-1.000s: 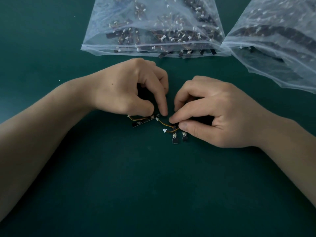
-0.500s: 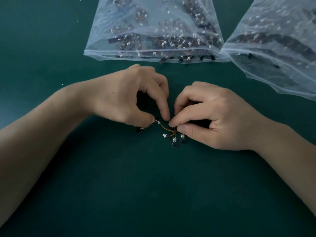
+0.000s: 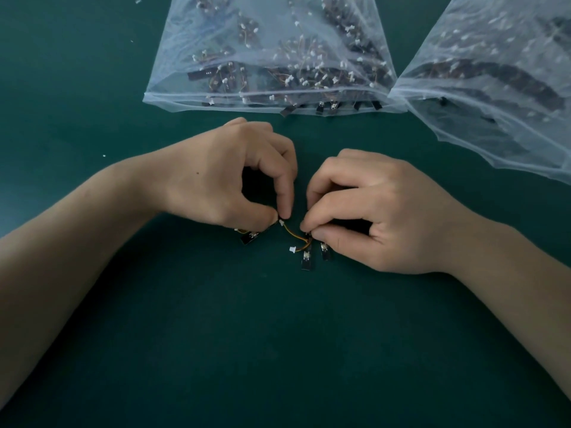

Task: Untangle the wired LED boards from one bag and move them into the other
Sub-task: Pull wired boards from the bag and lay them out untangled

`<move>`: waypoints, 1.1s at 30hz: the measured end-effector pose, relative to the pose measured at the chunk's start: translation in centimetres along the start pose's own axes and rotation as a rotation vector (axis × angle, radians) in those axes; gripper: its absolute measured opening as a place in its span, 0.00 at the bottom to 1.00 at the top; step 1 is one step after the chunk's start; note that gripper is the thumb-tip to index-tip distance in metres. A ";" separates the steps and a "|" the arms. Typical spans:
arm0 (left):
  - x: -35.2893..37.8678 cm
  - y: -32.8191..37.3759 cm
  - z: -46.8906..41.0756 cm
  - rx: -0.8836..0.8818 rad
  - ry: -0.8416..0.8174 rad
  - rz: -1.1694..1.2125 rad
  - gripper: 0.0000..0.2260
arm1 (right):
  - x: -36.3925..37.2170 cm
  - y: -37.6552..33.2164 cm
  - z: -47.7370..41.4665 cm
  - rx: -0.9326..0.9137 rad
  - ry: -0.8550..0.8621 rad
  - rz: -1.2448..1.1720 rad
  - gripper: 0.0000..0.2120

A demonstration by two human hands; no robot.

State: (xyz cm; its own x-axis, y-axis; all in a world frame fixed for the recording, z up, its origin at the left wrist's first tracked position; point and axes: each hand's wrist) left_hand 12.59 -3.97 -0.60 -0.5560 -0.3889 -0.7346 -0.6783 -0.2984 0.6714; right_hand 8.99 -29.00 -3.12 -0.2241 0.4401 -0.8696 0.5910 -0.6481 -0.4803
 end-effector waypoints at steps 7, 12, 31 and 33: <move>0.2 0.3 0.1 0.004 0.020 0.012 0.08 | 0.2 -0.4 -0.1 -0.002 0.043 0.055 0.04; 0.4 -0.1 0.1 0.013 0.058 0.007 0.08 | 0.1 -0.5 -0.3 0.088 0.108 0.064 0.04; 0.5 -0.6 0.5 0.070 0.102 0.021 0.05 | 0.0 0.0 -0.6 0.135 0.071 -0.058 0.03; 0.5 -0.7 0.4 0.073 0.102 0.021 0.05 | 0.0 0.1 -0.6 0.136 0.061 -0.069 0.03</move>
State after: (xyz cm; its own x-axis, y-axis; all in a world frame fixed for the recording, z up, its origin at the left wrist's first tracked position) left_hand 12.55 -3.59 -1.48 -0.5211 -0.4824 -0.7041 -0.7020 -0.2269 0.6750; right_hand 9.51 -28.71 -3.07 -0.2104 0.5205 -0.8276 0.4650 -0.6914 -0.5530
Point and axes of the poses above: each hand's wrist, its own z-axis away from the middle knuckle, its own x-axis out of the palm, y = z × x, and after that the axes turned 14 degrees about x, right-handed
